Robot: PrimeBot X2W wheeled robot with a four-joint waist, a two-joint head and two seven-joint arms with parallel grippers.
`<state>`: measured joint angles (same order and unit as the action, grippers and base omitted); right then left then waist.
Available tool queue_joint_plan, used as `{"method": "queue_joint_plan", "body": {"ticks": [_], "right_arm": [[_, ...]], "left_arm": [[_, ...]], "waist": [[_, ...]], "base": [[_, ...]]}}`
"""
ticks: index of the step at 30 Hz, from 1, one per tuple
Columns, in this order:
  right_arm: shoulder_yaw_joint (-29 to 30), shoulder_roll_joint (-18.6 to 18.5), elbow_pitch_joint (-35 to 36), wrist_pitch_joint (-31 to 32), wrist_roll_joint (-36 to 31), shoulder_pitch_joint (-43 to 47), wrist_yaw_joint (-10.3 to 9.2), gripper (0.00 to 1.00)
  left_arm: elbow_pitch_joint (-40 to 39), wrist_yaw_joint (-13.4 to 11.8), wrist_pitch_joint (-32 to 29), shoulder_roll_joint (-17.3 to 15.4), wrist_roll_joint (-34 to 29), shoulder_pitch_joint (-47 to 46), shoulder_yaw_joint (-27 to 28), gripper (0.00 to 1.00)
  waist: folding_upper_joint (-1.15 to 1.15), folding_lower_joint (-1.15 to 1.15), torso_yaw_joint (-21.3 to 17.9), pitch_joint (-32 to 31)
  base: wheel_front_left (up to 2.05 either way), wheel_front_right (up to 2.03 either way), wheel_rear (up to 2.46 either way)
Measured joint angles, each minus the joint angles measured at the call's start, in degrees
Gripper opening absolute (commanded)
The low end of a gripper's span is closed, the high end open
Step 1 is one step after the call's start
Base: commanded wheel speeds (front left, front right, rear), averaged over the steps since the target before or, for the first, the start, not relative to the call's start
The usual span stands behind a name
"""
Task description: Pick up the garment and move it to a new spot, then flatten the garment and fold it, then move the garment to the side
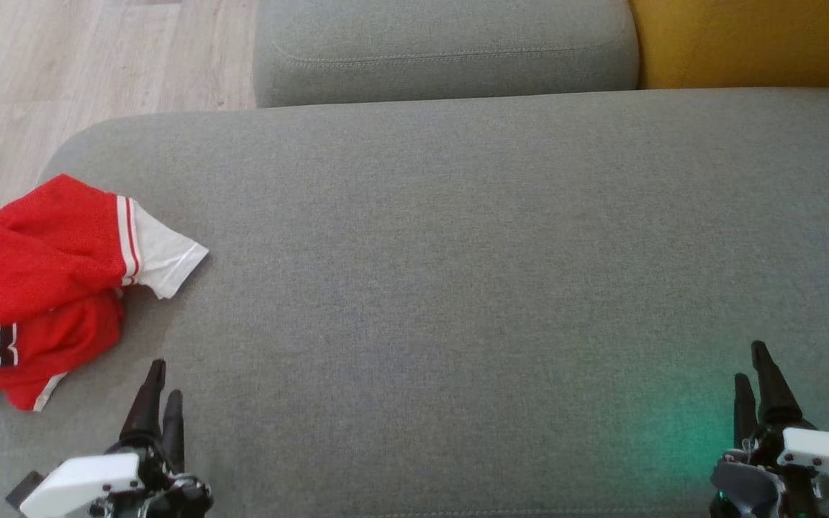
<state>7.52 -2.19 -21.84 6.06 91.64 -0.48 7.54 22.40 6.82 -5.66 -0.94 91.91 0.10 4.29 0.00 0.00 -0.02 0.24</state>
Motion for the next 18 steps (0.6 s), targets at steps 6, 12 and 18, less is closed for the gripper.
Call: {"method": "queue_joint_plan", "body": {"ticks": [6, 12, 18], "right_arm": [[-1.26, -0.08, 0.36, -1.03, -1.1, -0.3, 0.0, 1.0], [-1.9, -0.29, 0.36, -2.26, -4.79, -1.1, 0.0, 1.0], [-2.5, -0.38, 0.55, -3.27, -9.32, -1.96, 0.0, 1.0]], "left_arm": [[-0.26, 0.0, 0.81, -0.01, -2.18, -0.66, -0.07, 1.0], [-0.37, 0.0, 2.09, -0.02, -6.55, -0.72, -0.07, 1.0], [-0.79, 0.01, 3.1, -0.03, -11.63, -1.76, -0.07, 1.0]], "waist": [[0.0, 0.0, -0.05, 0.09], [0.0, 0.0, -0.13, 0.24], [0.0, 0.0, -0.17, 0.34]], "base": [[0.0, 0.0, 0.0], [0.0, 0.0, 0.0], [0.0, 0.0, 0.0]]}}
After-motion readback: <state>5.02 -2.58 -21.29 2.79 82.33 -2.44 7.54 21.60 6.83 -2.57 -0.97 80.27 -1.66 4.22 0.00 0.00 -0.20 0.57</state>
